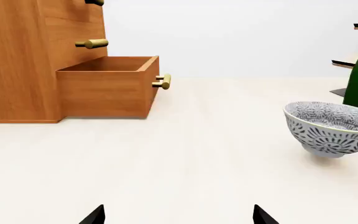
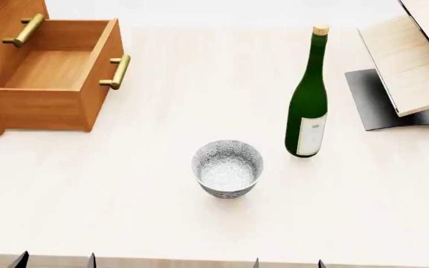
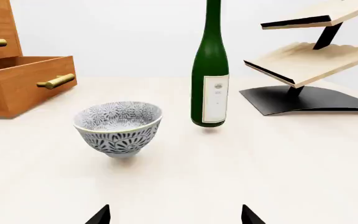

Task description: Put the bowl in the bottom drawer of the cabinet and close it.

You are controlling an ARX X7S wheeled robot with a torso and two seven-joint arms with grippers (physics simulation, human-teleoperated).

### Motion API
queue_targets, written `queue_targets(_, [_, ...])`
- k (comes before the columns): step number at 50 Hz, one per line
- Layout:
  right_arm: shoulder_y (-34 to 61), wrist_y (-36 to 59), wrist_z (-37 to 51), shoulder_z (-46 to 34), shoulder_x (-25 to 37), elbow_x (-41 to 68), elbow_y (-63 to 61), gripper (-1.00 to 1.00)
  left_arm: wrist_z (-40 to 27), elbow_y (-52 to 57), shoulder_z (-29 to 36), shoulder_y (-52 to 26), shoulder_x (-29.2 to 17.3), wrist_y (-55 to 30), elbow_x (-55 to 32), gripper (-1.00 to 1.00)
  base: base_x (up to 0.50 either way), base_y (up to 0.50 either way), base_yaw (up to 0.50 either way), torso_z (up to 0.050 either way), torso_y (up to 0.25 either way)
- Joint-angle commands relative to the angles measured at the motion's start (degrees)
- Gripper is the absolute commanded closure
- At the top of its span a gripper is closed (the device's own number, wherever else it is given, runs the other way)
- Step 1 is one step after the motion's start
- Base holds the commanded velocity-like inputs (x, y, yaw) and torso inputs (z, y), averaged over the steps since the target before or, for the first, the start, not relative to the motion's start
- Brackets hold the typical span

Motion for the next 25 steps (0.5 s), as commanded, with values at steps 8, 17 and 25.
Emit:
queue_targets(8, [0.05, 0.58, 2.69, -2.94, 2.29, 1.05, 0.38, -1.0, -2.72, -0.1, 2.62, -0.11, -2.16, -0.04, -2.26, -1.0, 0.0, 0.0, 0.0, 0.0, 0.0])
queue_targets(17, [-0.2, 0.28, 4.01, -4.16, 3.29, 1.67, -0.45, -1.0, -5.82, 14.36, 3.1, 7.29, -4.12, -5.15, -1.12, -1.0, 0.0, 0.0, 0.0, 0.0, 0.0])
queue_targets(25, [0.97, 9.52, 5.68, -3.44, 4.27, 3.34, -9.24, -1.0, -7.06, 17.87, 1.48, 17.47, -5.14, 1.17, -2.85, -1.0, 0.0, 0.0, 0.0, 0.0, 0.0])
